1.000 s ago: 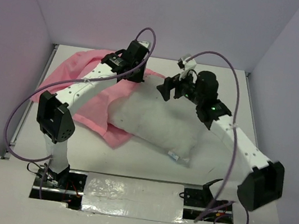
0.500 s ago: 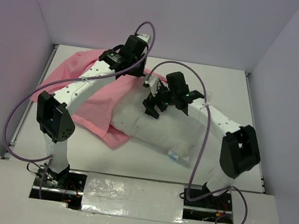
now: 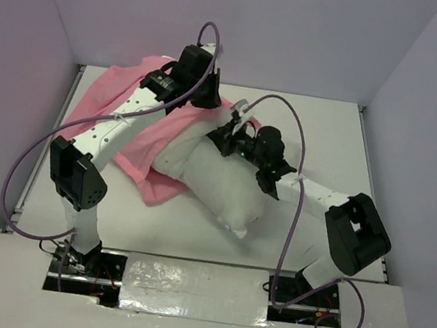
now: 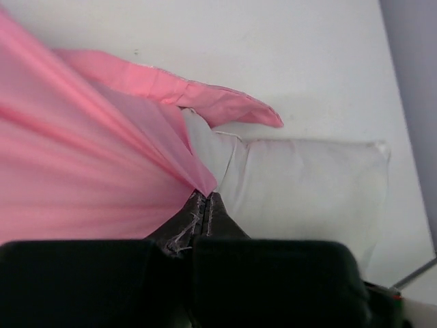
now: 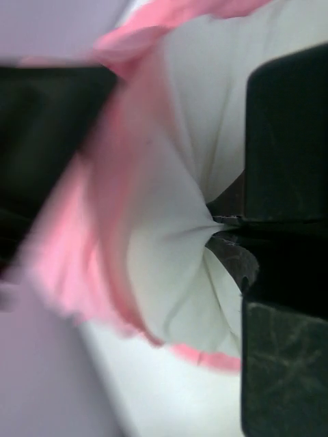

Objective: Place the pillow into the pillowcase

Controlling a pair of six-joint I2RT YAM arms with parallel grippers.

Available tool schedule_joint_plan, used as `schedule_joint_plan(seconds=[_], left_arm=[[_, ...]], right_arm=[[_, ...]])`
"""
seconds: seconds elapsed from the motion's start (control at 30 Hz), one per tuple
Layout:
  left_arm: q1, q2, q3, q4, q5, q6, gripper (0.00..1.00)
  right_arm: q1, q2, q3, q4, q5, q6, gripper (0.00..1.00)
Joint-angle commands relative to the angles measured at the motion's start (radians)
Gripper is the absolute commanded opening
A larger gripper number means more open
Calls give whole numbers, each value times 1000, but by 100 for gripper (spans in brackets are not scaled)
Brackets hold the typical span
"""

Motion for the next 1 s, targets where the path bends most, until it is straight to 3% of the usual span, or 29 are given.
schedule_joint_plan(seconds=[0.0, 0.13, 0.27, 0.37, 0.5, 0.67, 0.7, 0.9, 0.97], left_arm=[[-57, -99, 11, 156, 148, -102, 0], [-129, -141, -3, 146, 102, -106, 0], [-192, -202, -61, 124, 50, -144, 0], [-221, -256, -175, 161, 41, -181, 0], [-238, -262, -270, 135, 41, -215, 0], [-243, -215, -366, 147, 114, -237, 1], [-243, -198, -400, 170, 151, -234, 6], [-244, -107, -411, 181, 186, -203, 16], [-249, -107, -425, 210, 243, -172, 29]], right_arm=[[-21, -12, 44, 715, 29, 357, 0], [-22, 34, 127, 742, 127, 381, 0], [-38, 146, 167, 610, 213, 367, 0], [-84, 178, 96, 674, 159, 458, 0], [-90, 125, -2, 578, 191, 380, 0], [-108, 146, -22, 619, 184, 418, 0], [-110, 160, -10, 622, 178, 433, 0], [-122, 201, 3, 705, 171, 539, 0], [-124, 191, -5, 705, 188, 541, 0]])
